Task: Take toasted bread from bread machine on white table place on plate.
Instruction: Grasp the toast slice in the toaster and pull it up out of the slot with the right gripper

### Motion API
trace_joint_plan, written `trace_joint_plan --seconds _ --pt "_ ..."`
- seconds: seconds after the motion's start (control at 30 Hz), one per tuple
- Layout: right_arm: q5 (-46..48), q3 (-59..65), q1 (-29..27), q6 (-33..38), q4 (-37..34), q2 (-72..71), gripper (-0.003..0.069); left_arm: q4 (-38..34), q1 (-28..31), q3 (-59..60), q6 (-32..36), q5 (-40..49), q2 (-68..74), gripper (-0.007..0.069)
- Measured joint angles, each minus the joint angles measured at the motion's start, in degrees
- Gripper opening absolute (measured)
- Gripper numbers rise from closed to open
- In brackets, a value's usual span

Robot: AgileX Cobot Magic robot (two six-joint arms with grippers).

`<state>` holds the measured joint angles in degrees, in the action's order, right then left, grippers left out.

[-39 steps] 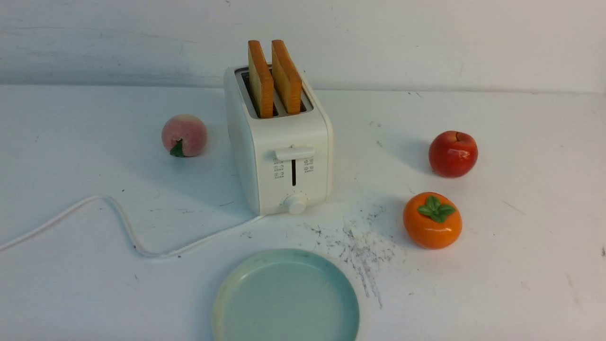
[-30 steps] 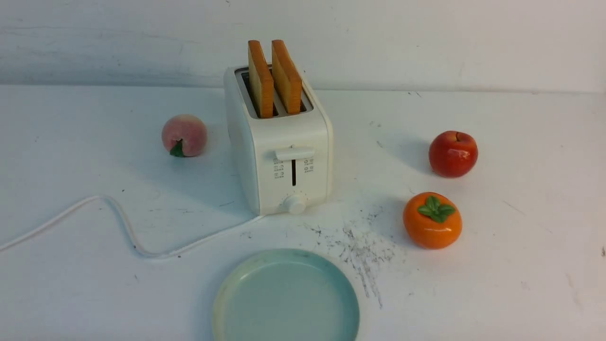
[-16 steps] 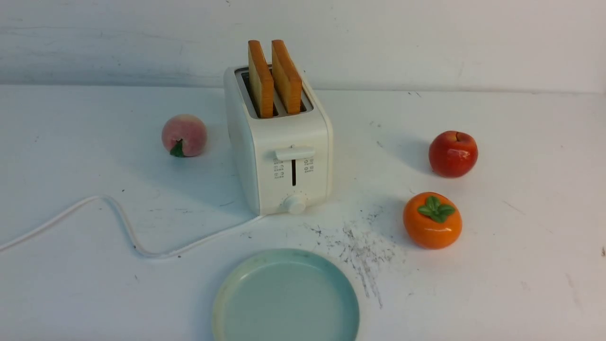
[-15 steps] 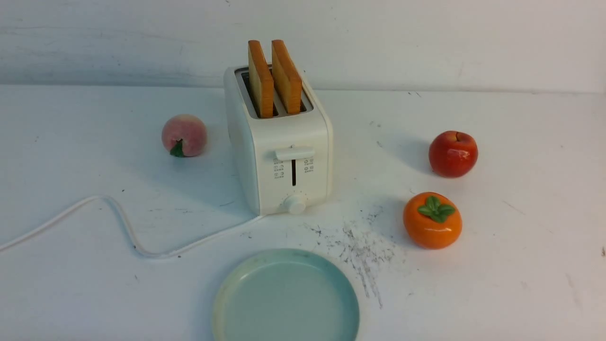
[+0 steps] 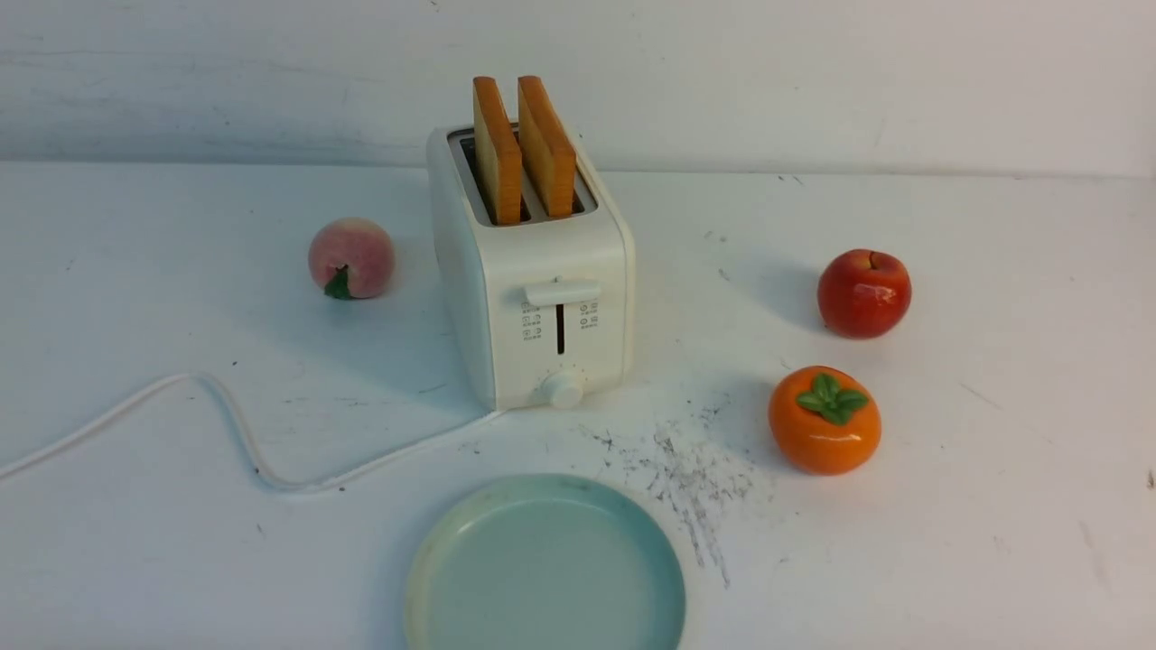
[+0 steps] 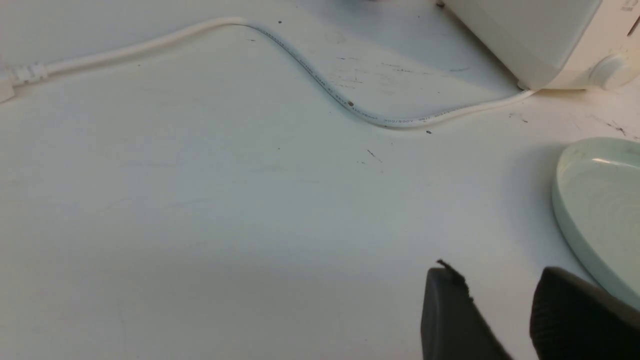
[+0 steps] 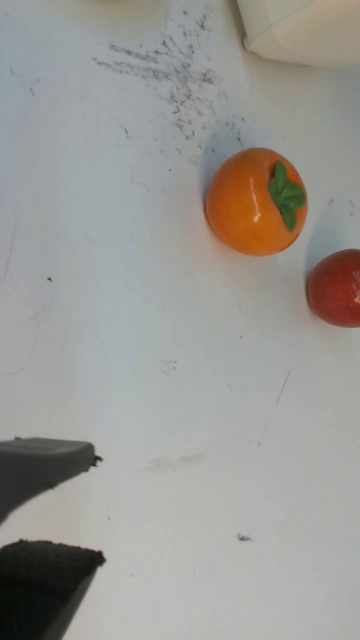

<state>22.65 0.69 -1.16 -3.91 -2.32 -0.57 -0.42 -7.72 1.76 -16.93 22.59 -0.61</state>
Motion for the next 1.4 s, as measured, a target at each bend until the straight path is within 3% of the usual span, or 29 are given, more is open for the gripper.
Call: trace_joint_plan --seconds 0.43,0.57,0.7,0.73,0.77,0.9,0.97,1.0,1.03,1.13,1.23,1.4 --pt "0.00 0.00 0.00 0.00 0.00 0.00 0.0240 0.00 0.00 0.00 0.00 -0.07 0.00 0.0238" --pt "0.00 0.00 0.00 0.00 0.00 0.00 0.0240 -3.40 0.00 0.00 -2.49 -1.54 0.00 0.0238" --pt "0.00 0.00 0.00 0.00 0.13 0.00 0.0240 -24.96 0.00 0.00 -15.81 -4.01 0.00 0.0238" --pt "0.00 0.00 0.00 0.00 0.23 0.00 0.0240 -25.99 0.00 0.00 -16.44 -3.99 0.00 0.0238" --pt "-0.12 0.00 0.00 0.00 1.30 0.00 0.0240 -33.53 0.00 0.00 -21.25 -4.20 0.00 0.0238" --pt "-0.71 0.05 0.00 -1.39 2.90 0.00 0.0240 -45.07 0.00 0.00 -25.25 -4.67 0.00 0.0238" --pt "-1.62 0.21 0.00 -4.86 -0.43 0.00 0.0240 -47.44 0.00 0.00 -25.70 -4.87 0.00 0.0238" --pt "-3.42 0.53 0.00 -11.29 -8.79 0.00 0.0240 -49.01 0.00 0.00 -25.89 -5.07 0.00 0.0238" --pt "-3.63 0.61 0.00 -12.02 -9.76 0.00 0.0240 -49.01 0.00 0.00 -25.89 -5.07 0.00 0.0238" --pt "-7.18 0.73 0.00 -21.79 -24.11 0.00 0.0240 -49.81 0.00 0.00 -25.93 -5.31 0.00 0.0238" --pt "-8.51 0.73 0.00 -24.87 -31.08 0.00 0.0240 -49.96 0.00 0.00 -25.95 -5.66 0.00 0.0238" --pt "-11.30 0.73 0.00 -25.52 -36.63 0.00 0.0235 -53.82 0.00 -0.05 -25.49 -6.87 0.00 0.0217"
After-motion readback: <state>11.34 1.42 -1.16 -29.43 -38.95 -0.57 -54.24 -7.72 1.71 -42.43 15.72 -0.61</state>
